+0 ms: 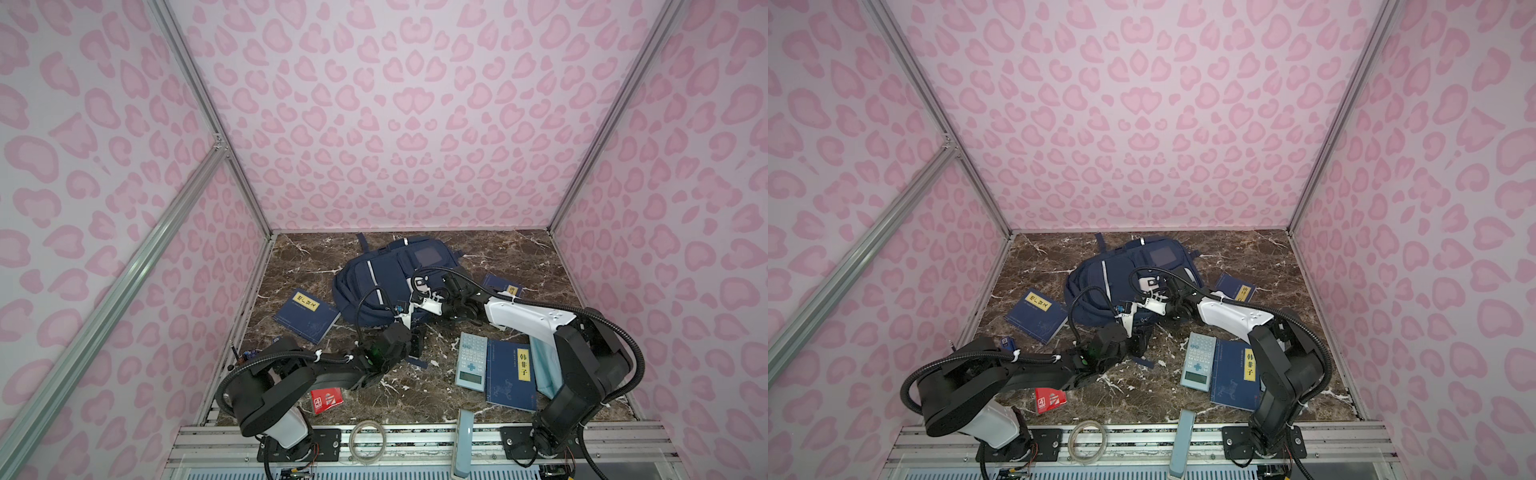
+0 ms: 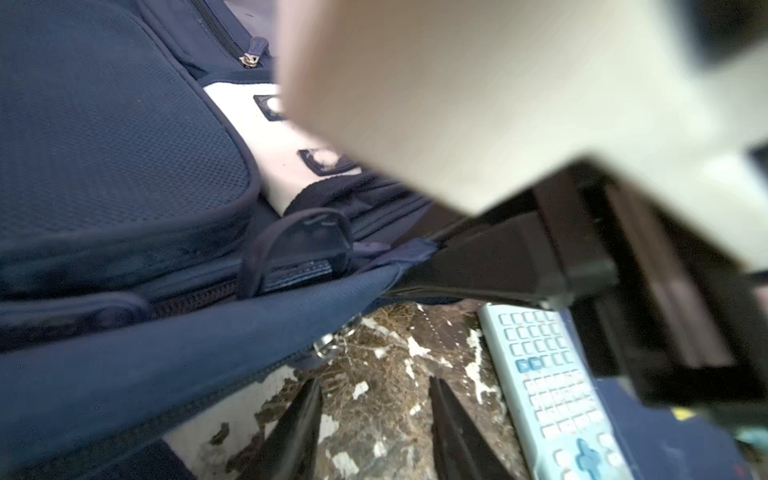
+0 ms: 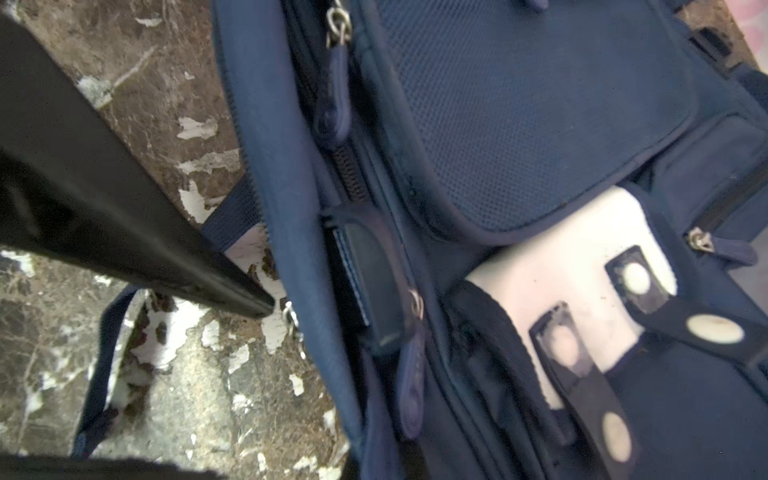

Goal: Pack the student bag

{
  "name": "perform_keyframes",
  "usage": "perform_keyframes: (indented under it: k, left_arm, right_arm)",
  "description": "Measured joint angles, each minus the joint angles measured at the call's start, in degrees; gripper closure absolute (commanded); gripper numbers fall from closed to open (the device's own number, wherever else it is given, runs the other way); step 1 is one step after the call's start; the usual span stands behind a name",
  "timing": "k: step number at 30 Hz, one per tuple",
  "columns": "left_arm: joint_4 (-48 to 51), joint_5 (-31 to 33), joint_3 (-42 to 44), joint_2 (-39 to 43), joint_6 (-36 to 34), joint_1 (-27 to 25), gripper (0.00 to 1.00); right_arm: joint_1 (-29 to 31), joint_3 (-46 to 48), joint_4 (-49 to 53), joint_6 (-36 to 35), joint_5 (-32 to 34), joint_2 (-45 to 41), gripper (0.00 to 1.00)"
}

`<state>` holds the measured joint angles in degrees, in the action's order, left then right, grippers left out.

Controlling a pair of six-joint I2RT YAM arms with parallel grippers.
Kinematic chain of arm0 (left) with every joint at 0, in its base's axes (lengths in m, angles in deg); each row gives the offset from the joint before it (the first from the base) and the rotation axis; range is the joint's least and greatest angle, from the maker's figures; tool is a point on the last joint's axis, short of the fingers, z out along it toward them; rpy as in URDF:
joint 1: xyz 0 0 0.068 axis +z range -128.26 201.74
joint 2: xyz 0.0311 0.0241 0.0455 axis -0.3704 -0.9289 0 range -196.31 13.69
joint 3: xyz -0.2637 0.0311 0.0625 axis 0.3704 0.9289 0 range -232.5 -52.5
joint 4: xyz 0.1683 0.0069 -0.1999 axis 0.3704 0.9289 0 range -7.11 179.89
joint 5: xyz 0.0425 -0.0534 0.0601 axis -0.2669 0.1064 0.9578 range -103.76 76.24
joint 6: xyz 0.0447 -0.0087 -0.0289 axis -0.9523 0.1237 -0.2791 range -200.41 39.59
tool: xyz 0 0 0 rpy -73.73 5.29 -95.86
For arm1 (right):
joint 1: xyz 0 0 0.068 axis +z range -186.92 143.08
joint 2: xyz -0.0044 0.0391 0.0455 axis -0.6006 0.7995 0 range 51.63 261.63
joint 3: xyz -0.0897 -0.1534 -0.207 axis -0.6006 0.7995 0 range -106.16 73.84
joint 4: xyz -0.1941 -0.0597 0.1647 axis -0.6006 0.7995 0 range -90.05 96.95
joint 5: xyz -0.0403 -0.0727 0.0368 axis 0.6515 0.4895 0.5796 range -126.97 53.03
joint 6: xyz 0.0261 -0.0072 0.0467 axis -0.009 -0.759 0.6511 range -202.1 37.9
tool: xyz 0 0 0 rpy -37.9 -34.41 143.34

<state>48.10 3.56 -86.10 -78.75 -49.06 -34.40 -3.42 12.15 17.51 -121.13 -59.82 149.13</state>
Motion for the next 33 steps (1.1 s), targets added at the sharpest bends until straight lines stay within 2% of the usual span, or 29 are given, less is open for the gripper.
perform_keyframes:
  k: [1,2,6,8,9,13,19,26,31,33]
  left_arm:
    - [0.0,1.4,-0.5,-1.2,0.0,-0.3,0.71]
    - [0.2,2.6,-1.0,-2.1,-0.2,-0.4,0.74]
    - [1.6,7.2,-2.2,-4.1,-0.6,-0.5,0.75]
    - [2.5,8.7,-3.1,-4.6,-0.4,-0.3,0.86]
    - [3.2,9.3,-3.7,-4.9,-0.5,-0.2,0.95]
    - [5.1,8.7,-5.1,-4.9,-1.3,0.3,0.96]
    - [7.3,1.0,-1.7,2.4,0.8,4.5,0.96]
    - [17.9,-8.0,0.2,13.4,1.9,9.1,0.96]
    - [21.5,-17.5,2.3,19.1,1.9,14.6,0.96]
    - [22.2,-20.3,2.5,19.1,2.0,16.4,0.96]
  right_arm:
    - [-0.1,0.0,0.0,0.3,-0.3,0.0,1.00]
    - [-0.2,0.0,0.0,0.7,-0.6,-0.1,1.00]
    - [-0.6,0.1,-0.1,1.3,-1.6,-0.3,1.00]
    - [-0.7,0.1,-0.2,1.4,-2.8,-0.5,1.00]
    - [-0.9,0.1,-0.3,1.6,-3.4,-0.6,1.00]
    - [-1.7,1.0,-1.5,2.0,-4.2,-1.1,1.00]
    - [-1.6,1.5,-1.7,0.3,-3.5,-2.0,1.00]
    - [-2.3,1.7,-0.6,-1.1,-1.5,-2.3,1.00]
    - [-4.6,3.7,-0.2,-2.8,0.0,-3.5,1.00]
    - [-6.6,5.5,0.4,-4.0,0.2,-5.1,0.89]
